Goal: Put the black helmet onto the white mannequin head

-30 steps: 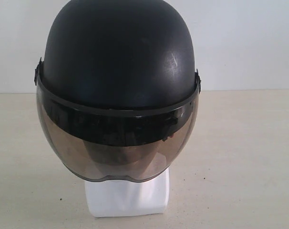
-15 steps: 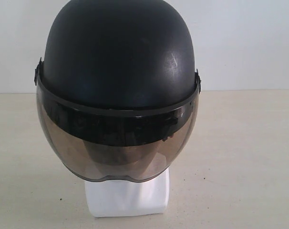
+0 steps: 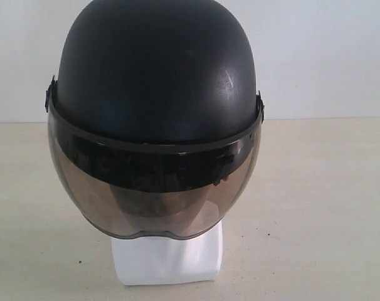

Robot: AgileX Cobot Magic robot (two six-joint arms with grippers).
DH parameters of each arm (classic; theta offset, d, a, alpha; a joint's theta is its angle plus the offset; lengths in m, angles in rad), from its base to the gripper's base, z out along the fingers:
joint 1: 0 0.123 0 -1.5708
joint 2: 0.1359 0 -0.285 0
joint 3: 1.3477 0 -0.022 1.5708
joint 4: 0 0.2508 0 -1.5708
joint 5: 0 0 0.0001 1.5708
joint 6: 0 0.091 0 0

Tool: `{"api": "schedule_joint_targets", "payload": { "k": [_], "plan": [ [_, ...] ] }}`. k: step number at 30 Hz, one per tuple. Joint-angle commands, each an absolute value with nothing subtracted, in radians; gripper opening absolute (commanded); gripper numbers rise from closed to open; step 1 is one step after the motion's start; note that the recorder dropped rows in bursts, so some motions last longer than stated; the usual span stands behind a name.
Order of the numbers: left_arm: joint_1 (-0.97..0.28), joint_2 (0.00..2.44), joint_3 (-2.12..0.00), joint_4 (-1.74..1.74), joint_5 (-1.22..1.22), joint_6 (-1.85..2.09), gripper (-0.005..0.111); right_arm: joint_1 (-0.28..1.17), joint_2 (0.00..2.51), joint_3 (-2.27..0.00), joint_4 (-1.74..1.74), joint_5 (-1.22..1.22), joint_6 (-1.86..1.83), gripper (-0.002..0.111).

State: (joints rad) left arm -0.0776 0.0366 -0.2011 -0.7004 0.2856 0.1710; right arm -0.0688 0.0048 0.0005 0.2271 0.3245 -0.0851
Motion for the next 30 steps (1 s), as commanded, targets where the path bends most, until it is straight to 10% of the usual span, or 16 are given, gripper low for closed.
{"api": "schedule_joint_targets", "payload": {
  "k": [1, 30],
  "plan": [
    [-0.08, 0.015, -0.192, -0.502, 0.33, 0.119, 0.004, -0.069, 0.0, 0.0, 0.228, 0.31, -0.084, 0.0],
    [-0.08, 0.0, 0.0, -0.108, 0.295, 0.029, 0.004, -0.069, 0.0, 0.0, 0.228, 0.31, -0.084, 0.0]
  ]
}}
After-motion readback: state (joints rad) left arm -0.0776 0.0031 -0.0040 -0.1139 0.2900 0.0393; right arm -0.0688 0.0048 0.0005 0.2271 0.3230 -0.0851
